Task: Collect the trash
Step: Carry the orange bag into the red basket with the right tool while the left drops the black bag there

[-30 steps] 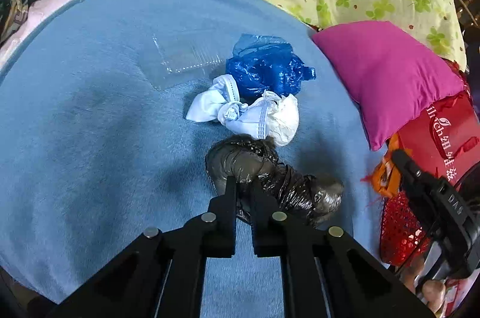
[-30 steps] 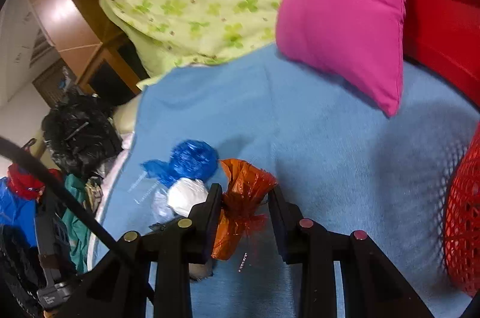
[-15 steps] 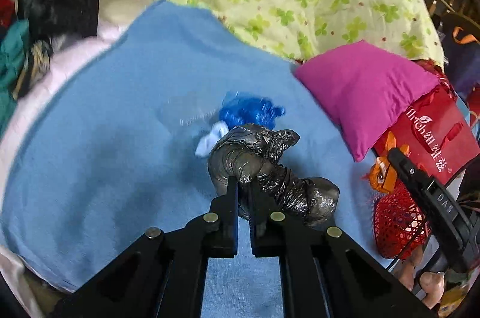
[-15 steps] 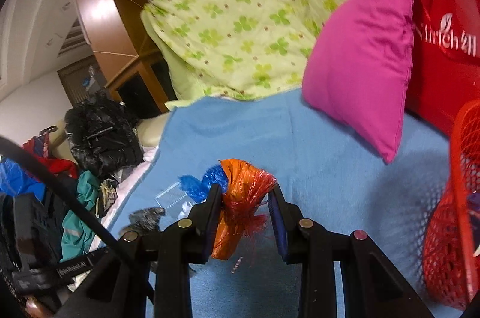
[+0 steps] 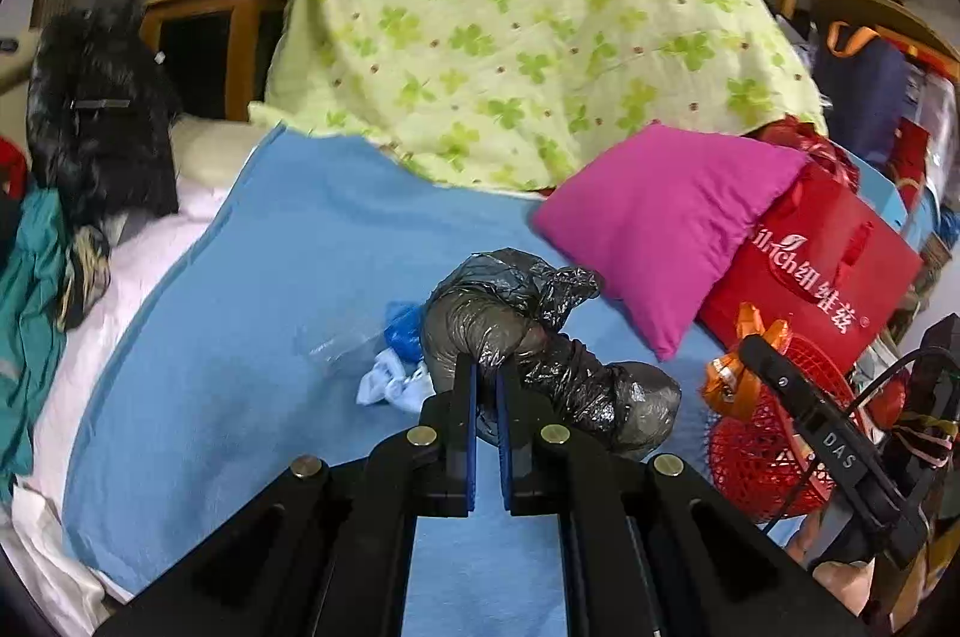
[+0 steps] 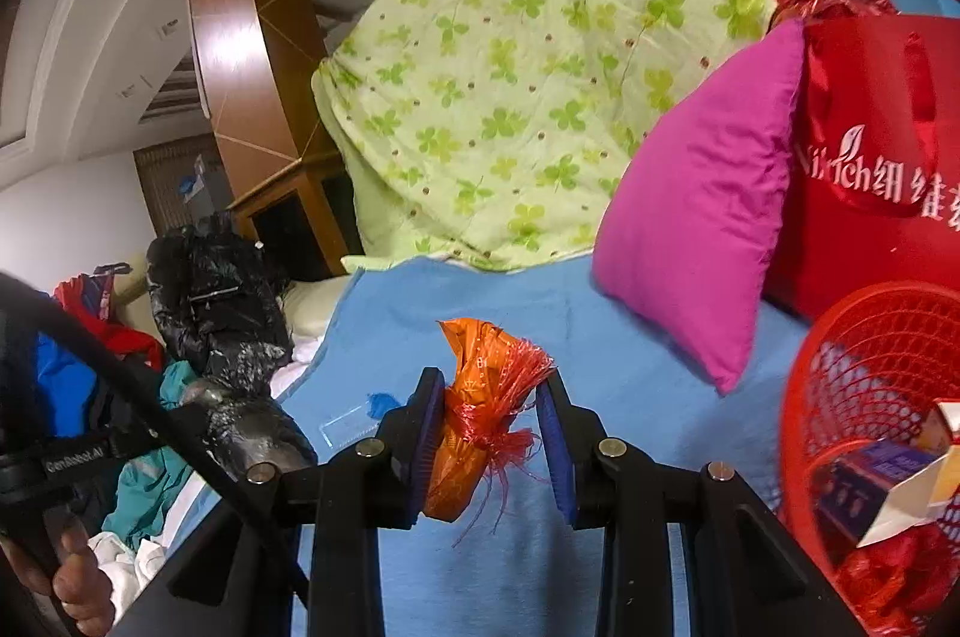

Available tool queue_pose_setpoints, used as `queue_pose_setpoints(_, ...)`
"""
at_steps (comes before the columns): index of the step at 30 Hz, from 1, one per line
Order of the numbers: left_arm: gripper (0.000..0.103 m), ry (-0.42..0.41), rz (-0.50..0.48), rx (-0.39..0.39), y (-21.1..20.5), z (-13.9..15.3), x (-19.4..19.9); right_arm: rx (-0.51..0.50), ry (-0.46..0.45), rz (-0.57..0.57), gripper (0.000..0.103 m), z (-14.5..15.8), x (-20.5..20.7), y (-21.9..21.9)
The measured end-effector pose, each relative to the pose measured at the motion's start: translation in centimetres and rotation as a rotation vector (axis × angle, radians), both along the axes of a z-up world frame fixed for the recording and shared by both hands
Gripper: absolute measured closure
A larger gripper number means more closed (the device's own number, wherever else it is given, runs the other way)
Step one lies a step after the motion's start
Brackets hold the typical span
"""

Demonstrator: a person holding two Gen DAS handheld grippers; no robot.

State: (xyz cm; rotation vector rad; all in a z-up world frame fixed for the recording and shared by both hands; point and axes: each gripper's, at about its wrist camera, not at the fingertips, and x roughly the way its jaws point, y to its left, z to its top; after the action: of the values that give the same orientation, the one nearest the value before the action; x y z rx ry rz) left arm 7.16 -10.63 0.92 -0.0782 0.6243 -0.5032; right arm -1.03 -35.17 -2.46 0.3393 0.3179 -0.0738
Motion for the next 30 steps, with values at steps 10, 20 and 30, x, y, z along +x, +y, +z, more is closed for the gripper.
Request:
queue_pose_setpoints(10, 0.097, -0.109, -0.017, 0.065, -3.0, 2.3, -2.5, 0.008, -0.058, -0.067, 0.069, 0.7, -3.1, -2.9)
queue_pose_setpoints(20, 0.097, -0.186, -0.051, 0.105, -6.0, 3.8, -4.7, 0.002, -0.088, -0.125, 0.069, 0.9, -5.8, -5.5)
queue_pose_setpoints(30, 0.097, -0.215, -0.117, 0.117, -9.6, 5.0, -6.4, 0.003, -0.115, -0.219, 0.069, 0.5, -10.3, -9.6)
